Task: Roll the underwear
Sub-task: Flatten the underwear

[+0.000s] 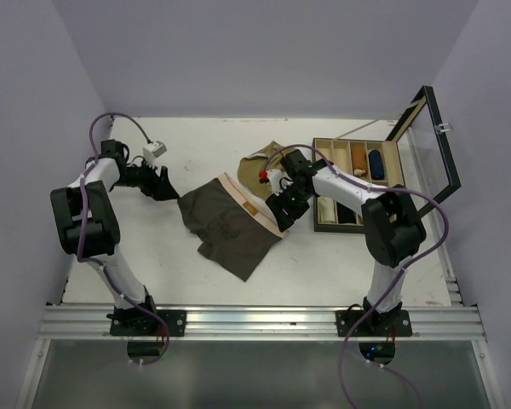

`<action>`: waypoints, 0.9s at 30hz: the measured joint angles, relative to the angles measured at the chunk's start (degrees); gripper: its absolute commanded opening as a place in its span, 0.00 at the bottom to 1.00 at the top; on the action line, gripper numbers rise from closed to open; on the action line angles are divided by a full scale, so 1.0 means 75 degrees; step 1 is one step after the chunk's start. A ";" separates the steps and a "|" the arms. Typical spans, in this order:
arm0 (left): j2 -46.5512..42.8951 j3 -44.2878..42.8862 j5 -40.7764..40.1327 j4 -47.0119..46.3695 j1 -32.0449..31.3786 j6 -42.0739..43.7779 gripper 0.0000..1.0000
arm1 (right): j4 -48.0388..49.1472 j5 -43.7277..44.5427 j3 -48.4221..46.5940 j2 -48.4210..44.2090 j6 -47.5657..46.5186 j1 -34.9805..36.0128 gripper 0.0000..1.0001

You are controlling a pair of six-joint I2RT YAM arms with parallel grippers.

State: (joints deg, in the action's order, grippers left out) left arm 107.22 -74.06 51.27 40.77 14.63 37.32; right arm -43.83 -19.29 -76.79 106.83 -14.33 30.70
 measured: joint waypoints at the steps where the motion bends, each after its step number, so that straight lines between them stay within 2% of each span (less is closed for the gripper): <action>1: 0.0067 0.0070 0.0050 -0.0134 -0.0035 0.0009 0.75 | 0.0055 0.0012 0.0000 0.0111 0.0000 0.0000 0.54; 7: 0.0347 0.0239 0.0047 -0.0726 -0.0411 -0.0017 0.69 | 0.0312 0.0055 0.0000 0.0326 0.0015 0.0000 0.52; 13: 0.0493 0.0443 -0.0105 -0.0950 -0.0644 0.0143 0.54 | 0.0367 0.0157 0.0003 0.0510 0.0003 0.0000 0.50; 17: 0.0493 0.0784 -0.0303 -0.0901 -0.0662 0.0455 0.32 | 0.0356 0.0274 0.0006 0.0609 -0.0012 0.0000 0.49; 18: 0.0493 0.0868 -0.0364 -0.0889 -0.0662 0.0557 0.20 | 0.0347 0.0280 0.0006 0.0609 -0.0012 0.0000 0.48; 21: 0.0458 0.0997 -0.0408 -0.0714 -0.0662 0.0901 0.00 | 0.0318 0.0309 0.0006 0.0609 -0.0012 0.0000 0.47; 27: -0.0472 0.1891 -0.0764 -0.0087 -0.0659 0.1364 0.00 | 0.0082 0.0449 0.0079 0.0286 0.0006 -0.0003 0.47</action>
State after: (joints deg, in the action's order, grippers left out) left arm 103.68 -59.88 45.54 40.12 9.69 47.55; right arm -43.22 -15.92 -76.20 108.97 -14.28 30.68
